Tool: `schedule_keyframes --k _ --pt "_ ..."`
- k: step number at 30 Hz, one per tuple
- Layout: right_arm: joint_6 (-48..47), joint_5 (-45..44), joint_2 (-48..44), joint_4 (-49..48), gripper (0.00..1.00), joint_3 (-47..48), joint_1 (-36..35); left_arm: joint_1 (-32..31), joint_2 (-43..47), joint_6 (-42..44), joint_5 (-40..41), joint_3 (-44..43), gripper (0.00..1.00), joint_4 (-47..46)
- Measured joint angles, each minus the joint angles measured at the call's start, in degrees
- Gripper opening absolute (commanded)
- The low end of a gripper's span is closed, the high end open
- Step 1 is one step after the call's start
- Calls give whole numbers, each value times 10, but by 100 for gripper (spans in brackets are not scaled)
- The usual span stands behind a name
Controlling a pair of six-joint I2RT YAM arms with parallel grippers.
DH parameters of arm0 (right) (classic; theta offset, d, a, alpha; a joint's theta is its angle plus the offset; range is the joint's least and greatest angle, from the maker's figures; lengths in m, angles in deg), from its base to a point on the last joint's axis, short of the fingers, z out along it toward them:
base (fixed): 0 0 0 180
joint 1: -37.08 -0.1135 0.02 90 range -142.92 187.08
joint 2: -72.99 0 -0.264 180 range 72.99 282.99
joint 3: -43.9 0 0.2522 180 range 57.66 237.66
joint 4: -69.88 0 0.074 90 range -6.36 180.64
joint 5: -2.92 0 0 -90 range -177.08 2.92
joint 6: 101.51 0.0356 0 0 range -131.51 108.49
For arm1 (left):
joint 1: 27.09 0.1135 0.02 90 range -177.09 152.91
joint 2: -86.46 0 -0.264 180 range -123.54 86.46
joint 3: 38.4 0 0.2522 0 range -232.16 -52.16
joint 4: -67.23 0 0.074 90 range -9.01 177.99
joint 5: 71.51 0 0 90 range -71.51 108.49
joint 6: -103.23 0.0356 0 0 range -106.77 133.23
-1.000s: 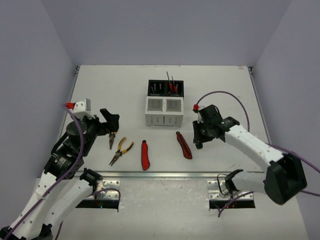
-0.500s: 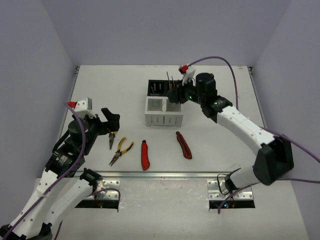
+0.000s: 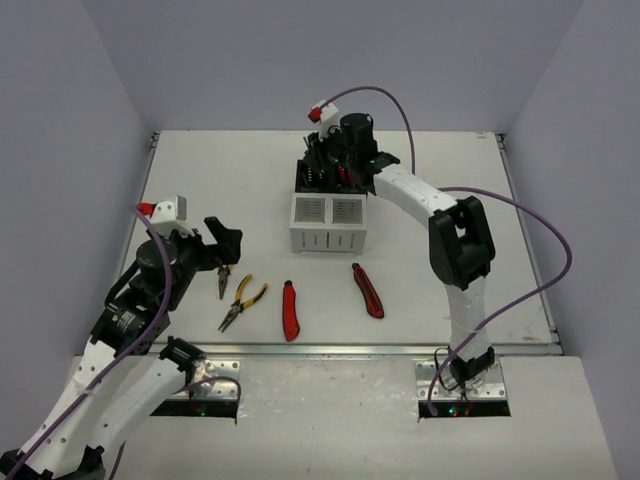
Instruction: Sort the tools into containers
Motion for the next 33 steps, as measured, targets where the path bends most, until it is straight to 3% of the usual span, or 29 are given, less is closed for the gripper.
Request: schedule_keyframes --k 1,6,8,9,15,17,19,25,28,33 --pt "-8 2 11 6 14 7 0 0 3 1 -3 0 100 -1" --pt "-30 7 33 29 47 11 0 0 15 3 -11 0 100 -6" --pt "-33 15 32 29 65 6 0 0 17 3 -13 0 100 -6" --pt "-33 17 32 28 80 5 0 0 18 3 -15 0 100 -6" --pt "-32 29 15 44 85 2 0 0 25 3 -21 0 100 -7" --pt "-23 34 -13 54 98 -7 0 0 26 3 -22 0 100 -7" --pt "-10 38 -55 55 99 -27 0 0 27 3 -23 0 100 -7" --pt "79 -34 -300 112 99 -167 -3 0 37 3 -14 0 100 -6" --pt "134 -91 -457 146 99 -283 -3 0 44 3 -6 0 100 -7" --pt "204 -22 -639 150 99 -507 1 0 45 3 -3 0 100 -6"
